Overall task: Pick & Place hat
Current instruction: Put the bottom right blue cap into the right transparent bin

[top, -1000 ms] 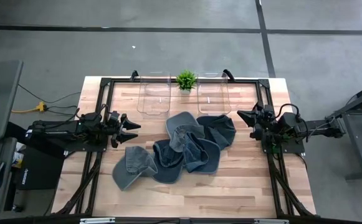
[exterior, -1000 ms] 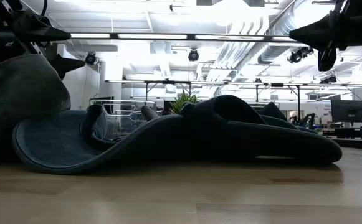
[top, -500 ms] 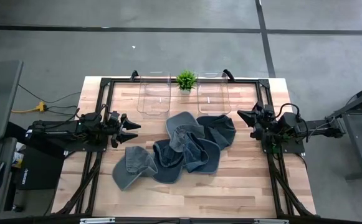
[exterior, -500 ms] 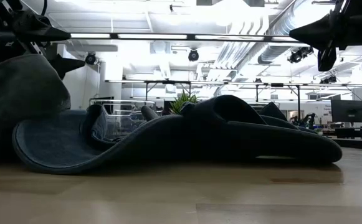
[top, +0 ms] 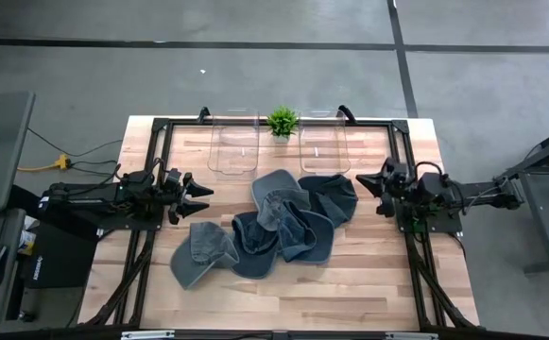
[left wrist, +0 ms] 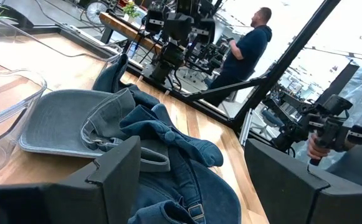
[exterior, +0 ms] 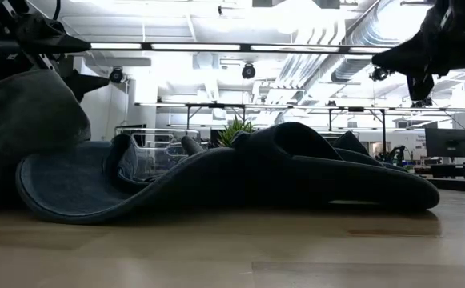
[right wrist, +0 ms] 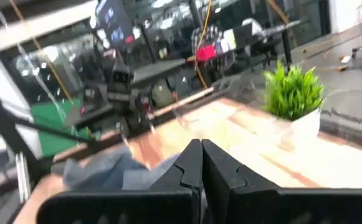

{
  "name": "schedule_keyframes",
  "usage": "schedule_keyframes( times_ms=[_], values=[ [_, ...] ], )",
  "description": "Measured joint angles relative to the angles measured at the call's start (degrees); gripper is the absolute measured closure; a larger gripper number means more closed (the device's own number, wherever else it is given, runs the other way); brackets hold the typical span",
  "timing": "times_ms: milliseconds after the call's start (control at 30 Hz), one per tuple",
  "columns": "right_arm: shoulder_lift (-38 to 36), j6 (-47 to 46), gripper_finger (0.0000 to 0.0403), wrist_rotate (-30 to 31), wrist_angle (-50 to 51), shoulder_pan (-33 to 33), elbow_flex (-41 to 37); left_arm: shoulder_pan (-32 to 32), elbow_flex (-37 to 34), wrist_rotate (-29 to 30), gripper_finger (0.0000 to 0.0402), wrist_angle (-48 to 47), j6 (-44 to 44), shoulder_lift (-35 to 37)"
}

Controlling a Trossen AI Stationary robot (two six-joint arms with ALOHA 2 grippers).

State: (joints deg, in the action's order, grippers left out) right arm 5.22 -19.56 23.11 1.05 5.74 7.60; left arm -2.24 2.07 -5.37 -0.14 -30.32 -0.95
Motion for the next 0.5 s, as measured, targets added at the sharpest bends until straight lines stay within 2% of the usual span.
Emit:
schedule_keyframes(
  times_ms=[233, 500],
  values=[
    [0.0, 2.1, 0.0402, -7.4, 0.6, 0.0, 0.0, 0.0, 0.0, 0.0, 0.0135, 0.0, 0.0, 0.0],
    [0.0, 4.6, 0.0385, -9.2, 1.7, 0.0, 0.0, 0.0, 0.0, 0.0, 0.0135, 0.0, 0.0, 0.0]
  ],
)
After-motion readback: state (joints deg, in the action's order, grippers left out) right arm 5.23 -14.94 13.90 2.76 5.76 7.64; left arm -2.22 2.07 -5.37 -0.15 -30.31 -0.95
